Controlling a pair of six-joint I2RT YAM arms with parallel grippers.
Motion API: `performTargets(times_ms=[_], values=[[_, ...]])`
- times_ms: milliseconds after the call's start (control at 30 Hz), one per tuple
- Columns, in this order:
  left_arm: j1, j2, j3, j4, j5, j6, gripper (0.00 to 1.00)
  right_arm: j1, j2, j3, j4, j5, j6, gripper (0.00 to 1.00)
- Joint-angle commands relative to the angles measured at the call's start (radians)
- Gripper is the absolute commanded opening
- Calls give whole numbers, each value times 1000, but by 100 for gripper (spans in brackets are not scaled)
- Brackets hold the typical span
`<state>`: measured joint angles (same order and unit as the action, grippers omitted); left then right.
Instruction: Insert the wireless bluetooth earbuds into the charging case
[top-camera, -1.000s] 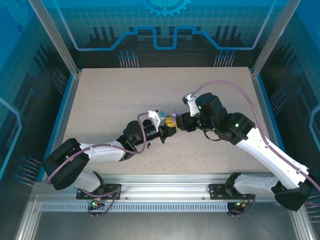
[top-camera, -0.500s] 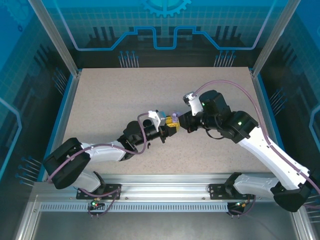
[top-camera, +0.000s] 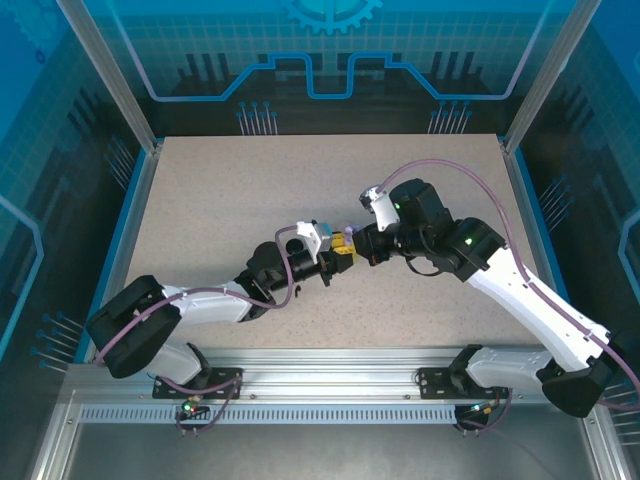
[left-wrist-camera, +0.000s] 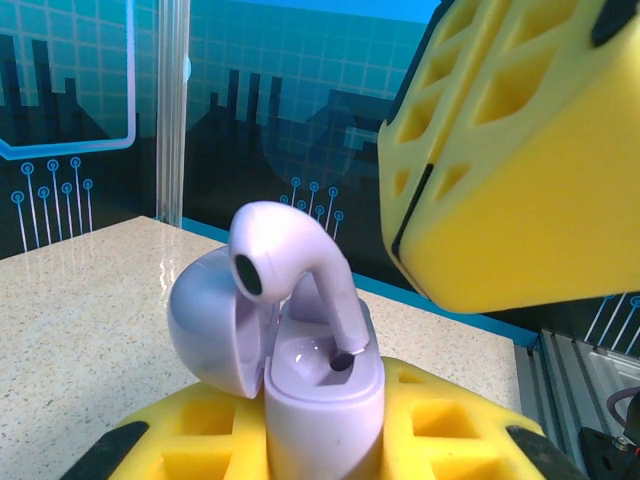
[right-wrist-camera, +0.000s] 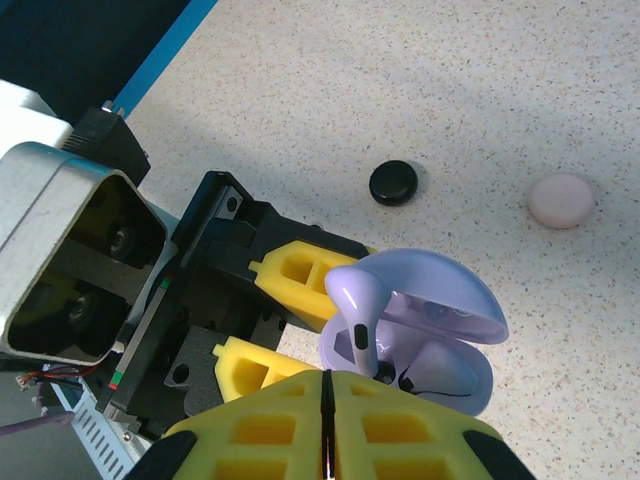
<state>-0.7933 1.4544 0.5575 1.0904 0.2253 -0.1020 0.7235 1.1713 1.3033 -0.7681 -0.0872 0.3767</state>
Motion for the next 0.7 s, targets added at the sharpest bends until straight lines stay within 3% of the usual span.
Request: performTargets(times_ms=[0,333,667], values=[[-4,6,-1,49,4,14,3,-4,-4,4,18,-5,8,10],[-4,7,-5,40,5,37,3,-4,-17,18,-1,8,-5,12],[-4,39,-13,85,13,83,2,-4,-70,41,-93,108,-71,27]])
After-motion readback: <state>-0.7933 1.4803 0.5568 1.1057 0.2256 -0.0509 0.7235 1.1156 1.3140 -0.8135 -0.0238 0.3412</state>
